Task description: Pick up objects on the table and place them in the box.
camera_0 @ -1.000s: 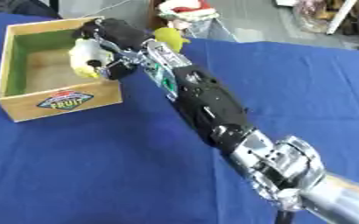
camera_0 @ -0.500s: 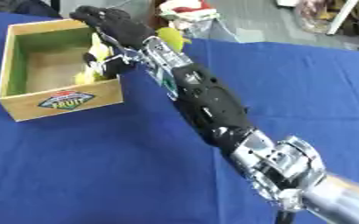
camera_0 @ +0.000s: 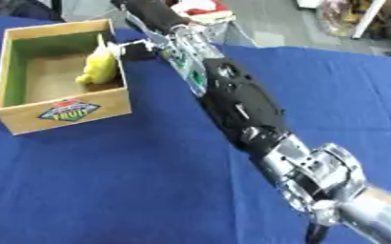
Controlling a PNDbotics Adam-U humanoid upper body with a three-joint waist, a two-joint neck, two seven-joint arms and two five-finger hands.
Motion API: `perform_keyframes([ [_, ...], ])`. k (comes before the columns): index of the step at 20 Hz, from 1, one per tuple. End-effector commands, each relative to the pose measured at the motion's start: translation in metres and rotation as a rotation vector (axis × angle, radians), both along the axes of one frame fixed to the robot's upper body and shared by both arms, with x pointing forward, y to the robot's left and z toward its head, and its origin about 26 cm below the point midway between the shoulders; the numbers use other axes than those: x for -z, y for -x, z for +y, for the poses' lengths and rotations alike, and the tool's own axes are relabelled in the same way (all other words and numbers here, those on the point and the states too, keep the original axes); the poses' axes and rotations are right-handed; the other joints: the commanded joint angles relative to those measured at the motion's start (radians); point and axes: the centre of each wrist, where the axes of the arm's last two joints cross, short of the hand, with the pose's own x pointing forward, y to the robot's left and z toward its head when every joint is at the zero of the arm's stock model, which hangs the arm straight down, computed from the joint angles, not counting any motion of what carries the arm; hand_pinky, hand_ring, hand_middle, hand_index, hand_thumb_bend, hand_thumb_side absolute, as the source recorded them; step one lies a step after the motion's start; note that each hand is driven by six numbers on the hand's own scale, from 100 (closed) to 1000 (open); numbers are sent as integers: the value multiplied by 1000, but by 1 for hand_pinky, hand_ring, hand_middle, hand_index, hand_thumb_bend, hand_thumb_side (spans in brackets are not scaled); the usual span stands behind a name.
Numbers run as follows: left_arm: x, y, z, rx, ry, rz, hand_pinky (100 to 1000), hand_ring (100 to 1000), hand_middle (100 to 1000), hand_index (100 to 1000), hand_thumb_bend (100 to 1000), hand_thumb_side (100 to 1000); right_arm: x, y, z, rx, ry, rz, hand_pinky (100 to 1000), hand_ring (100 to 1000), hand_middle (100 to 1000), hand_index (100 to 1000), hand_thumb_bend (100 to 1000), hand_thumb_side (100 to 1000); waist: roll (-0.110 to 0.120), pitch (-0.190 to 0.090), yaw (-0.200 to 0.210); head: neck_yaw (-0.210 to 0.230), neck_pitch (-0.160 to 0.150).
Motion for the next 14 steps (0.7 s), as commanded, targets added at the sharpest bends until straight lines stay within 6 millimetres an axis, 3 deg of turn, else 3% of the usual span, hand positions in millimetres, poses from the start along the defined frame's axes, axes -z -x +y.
perform_keyframes([
  [1, -3, 0, 3, -7, -13, -11, 487, 572, 553, 748, 452, 332, -30, -1, -24, 62, -72, -37, 797, 817, 869, 959, 100, 401, 7, -15, -5, 6, -15],
  [6, -2, -1, 4, -13, -24, -4, 486, 572, 552, 751, 455, 334, -33, -7, -55, 166, -134, 1, 798, 815, 853, 956, 100, 416, 7, -13, -16, 11, -20],
  [14, -2, -1, 6, -20, -29, -5, 486, 571, 551, 752, 456, 335, 0, -18, -97, 342, -162, 100, 822, 843, 899, 962, 100, 419, 9, -10, -23, 20, -23],
])
